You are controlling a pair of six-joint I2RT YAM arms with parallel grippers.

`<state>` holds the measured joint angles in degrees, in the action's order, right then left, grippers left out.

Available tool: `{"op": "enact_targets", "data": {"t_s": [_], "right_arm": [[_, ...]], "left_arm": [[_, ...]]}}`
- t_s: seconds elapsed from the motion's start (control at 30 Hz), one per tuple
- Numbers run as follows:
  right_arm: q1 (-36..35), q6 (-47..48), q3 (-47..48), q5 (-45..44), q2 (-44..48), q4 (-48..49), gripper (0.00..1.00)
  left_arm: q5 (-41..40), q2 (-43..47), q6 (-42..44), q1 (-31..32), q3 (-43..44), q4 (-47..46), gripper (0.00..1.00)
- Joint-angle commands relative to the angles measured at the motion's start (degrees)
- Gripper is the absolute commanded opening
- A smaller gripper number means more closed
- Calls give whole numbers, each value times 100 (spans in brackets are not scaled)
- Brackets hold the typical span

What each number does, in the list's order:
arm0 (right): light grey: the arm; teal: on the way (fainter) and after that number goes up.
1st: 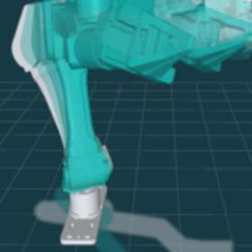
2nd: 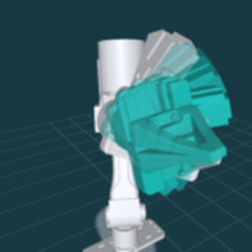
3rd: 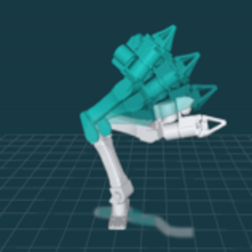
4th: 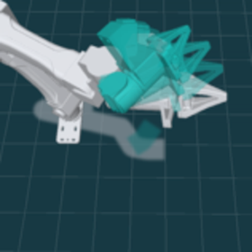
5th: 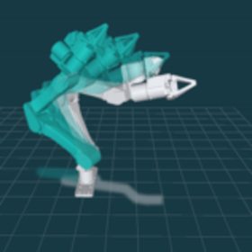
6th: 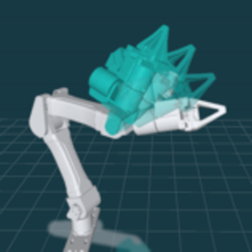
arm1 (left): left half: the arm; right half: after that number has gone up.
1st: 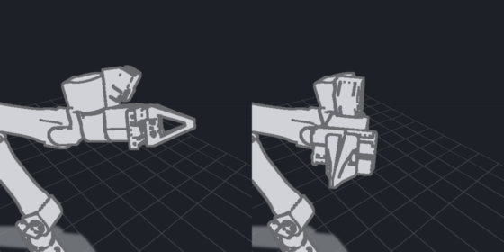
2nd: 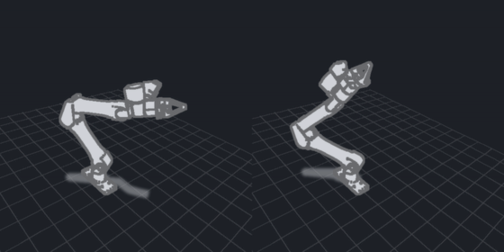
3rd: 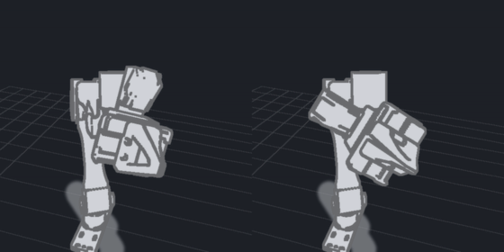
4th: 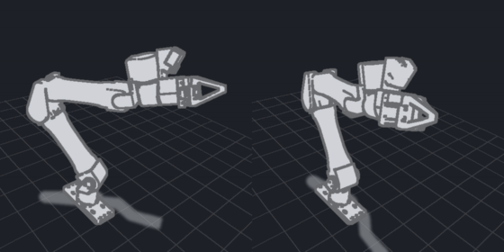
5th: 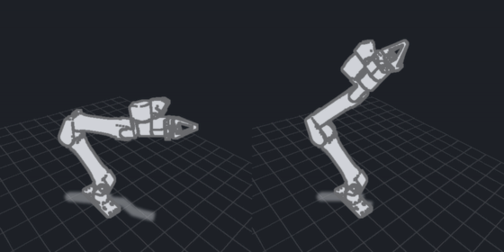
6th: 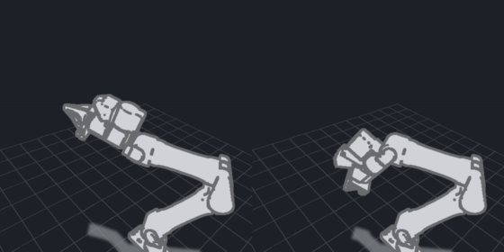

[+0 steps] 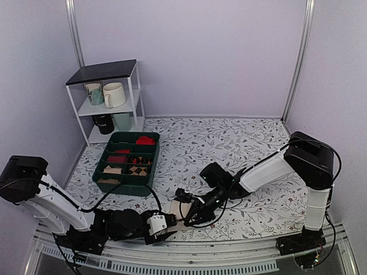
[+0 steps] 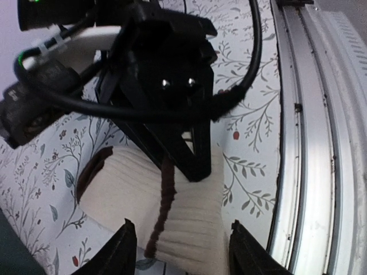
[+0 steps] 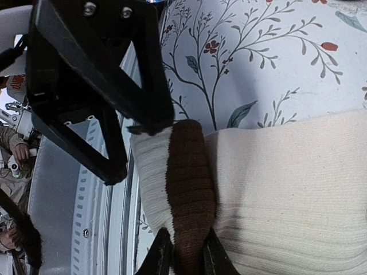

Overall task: Roll the socks
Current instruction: Roll the sock at the center of the board.

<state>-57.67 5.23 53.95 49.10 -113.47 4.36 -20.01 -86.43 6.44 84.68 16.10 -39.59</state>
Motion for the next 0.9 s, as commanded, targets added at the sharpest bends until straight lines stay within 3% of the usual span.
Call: {"op": "enact_targets", "data": {"t_s": [0.0, 0.23, 0.43, 0.5, 0.63, 0.77, 0.87], "right_arm": [[-48, 38, -330, -370, -342, -955, 15], [-45, 20, -317, -334, -369, -947, 15], [-47, 39, -308, -320, -398, -965, 15], [-48, 39, -311, -314, -412, -974, 15], [-51, -3, -331, -344, -389, -942, 15], [-47, -46, -313, -435, -361, -929, 17], [-51, -153, -338, -769, -156, -857, 29]], "left_arm": [[0, 259, 167, -35, -107, -385, 57], [424, -344, -36, -75, 195, -26, 58], [295, -620, -69, -111, 291, -5, 55], [412, -656, -74, -139, 339, 22, 43], [649, -685, -109, -184, 407, 229, 1], [963, -632, -283, -266, 456, 510, 0], [1254, -585, -575, -395, 524, 844, 0]]}}
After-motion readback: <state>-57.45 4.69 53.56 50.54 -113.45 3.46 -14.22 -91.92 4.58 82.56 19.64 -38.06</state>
